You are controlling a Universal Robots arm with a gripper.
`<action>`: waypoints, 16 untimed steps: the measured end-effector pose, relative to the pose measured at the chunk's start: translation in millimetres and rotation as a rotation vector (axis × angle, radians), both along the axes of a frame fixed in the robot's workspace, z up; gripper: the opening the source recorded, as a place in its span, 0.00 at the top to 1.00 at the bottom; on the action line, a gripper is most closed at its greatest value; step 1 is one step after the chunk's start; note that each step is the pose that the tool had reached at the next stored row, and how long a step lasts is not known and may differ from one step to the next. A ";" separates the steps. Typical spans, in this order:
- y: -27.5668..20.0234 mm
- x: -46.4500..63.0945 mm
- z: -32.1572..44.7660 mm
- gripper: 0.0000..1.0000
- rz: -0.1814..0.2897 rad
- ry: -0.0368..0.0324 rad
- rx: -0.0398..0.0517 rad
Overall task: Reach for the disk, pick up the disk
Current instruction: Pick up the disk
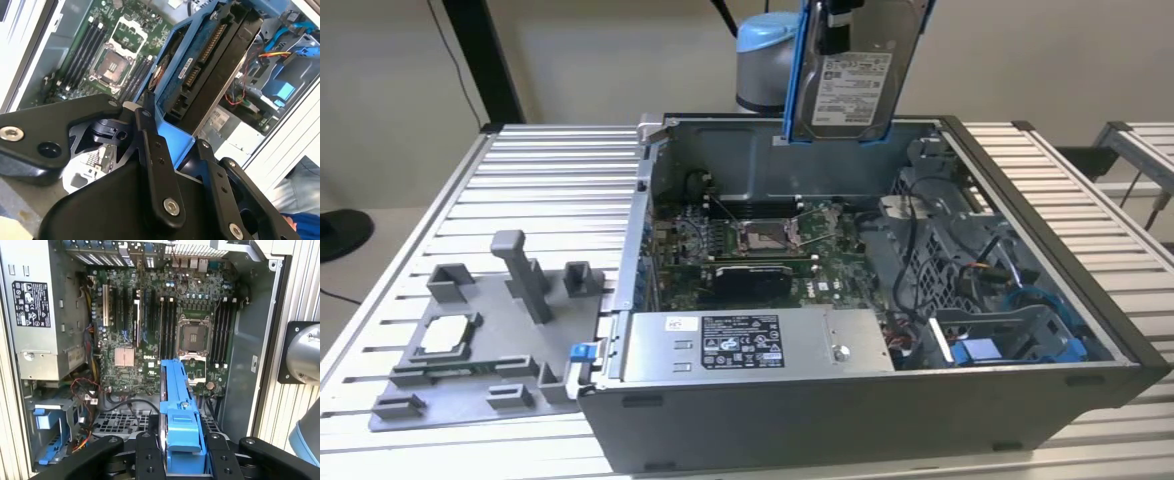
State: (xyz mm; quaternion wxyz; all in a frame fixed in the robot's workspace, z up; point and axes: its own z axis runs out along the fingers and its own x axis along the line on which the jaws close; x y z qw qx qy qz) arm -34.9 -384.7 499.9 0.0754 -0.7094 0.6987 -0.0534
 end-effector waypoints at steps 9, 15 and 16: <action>0.0 20.2 0.0 1.00 0.000 0.0000 -0.0001; 0.0 31.3 0.0 1.00 0.000 0.0000 0.0001; 0.0 33.0 0.0 1.00 0.000 0.0000 0.0000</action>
